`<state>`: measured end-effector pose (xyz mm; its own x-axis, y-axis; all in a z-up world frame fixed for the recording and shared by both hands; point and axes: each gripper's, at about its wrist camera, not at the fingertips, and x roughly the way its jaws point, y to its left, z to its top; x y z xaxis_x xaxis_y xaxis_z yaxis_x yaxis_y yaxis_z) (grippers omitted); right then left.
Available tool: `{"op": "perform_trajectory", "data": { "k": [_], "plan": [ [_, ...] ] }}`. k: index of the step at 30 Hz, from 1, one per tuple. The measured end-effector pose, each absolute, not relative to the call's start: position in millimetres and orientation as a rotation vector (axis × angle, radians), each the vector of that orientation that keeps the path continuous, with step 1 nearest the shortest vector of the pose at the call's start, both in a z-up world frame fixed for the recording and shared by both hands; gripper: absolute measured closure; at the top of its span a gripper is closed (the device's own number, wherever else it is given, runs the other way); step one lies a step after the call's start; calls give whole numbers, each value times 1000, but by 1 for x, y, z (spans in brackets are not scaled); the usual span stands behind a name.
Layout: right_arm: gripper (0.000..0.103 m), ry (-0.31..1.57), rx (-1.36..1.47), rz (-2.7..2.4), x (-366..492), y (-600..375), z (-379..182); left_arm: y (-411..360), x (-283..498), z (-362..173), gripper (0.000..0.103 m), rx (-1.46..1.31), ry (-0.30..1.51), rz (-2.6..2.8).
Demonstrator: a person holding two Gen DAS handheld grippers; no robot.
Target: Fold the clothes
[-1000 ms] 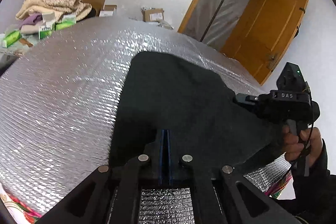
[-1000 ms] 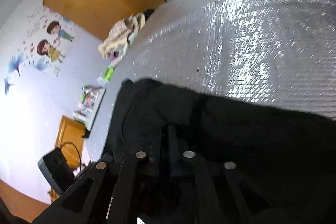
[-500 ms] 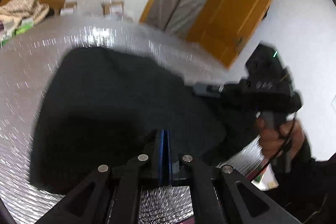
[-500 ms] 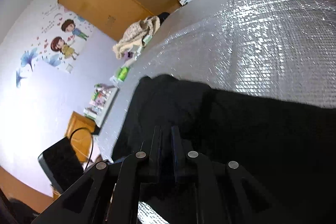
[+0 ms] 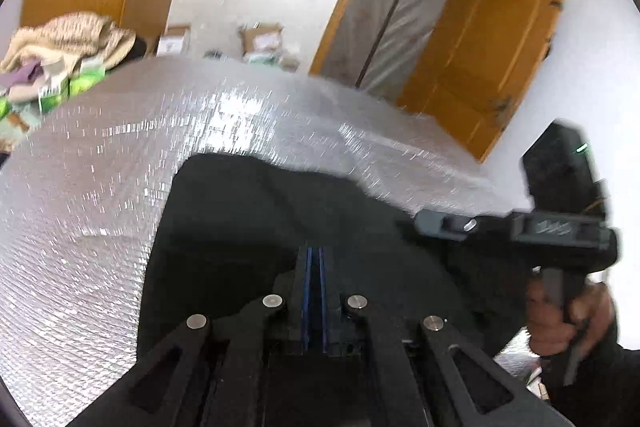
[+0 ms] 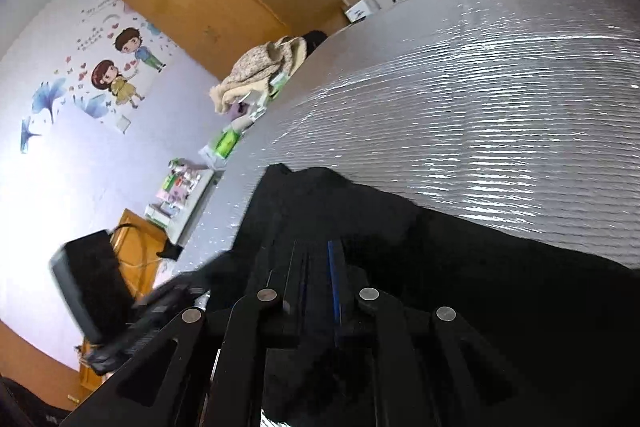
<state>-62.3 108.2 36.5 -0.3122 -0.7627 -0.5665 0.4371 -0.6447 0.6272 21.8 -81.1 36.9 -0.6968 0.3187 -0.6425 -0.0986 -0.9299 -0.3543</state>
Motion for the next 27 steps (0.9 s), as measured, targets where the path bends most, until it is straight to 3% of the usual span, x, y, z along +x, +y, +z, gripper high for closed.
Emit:
{"op": "perform_trajectory", "data": {
  "k": [3, 5, 7, 12, 15, 17, 18, 27],
  "plan": [
    [92, -391, 1181, -2027, -73, 90, 31, -85, 19, 22, 101, -1154, -456, 2642],
    [98, -414, 1252, -2025, -82, 88, 24, -91, 24, 28, 101, -1108, -486, 2641],
    [92, -422, 1258, -2033, -86, 86, 26, -98, 29, 35, 101, -1057, -498, 2664],
    [92, -436, 1174, -1954, -92, 61, 45, -127, 22, 36, 101, -1064, -523, 2760],
    [94, -523, 1300, -1933, -111, 57, 14, -144, 16, 20, 101, -1156, -577, 2758],
    [103, -582, 1382, -1914, -124, 54, -6, -154, 23, 16, 101, -1132, -629, 2732],
    [103, -668, 1376, -1879, -128, 62, -11, -156, 24, 17, 101, -1126, -634, 2727],
    [97, -731, 1272, -1893, -112, 88, 13, -164, 24, 33, 101, -1030, -637, 2753]
  ]
}}
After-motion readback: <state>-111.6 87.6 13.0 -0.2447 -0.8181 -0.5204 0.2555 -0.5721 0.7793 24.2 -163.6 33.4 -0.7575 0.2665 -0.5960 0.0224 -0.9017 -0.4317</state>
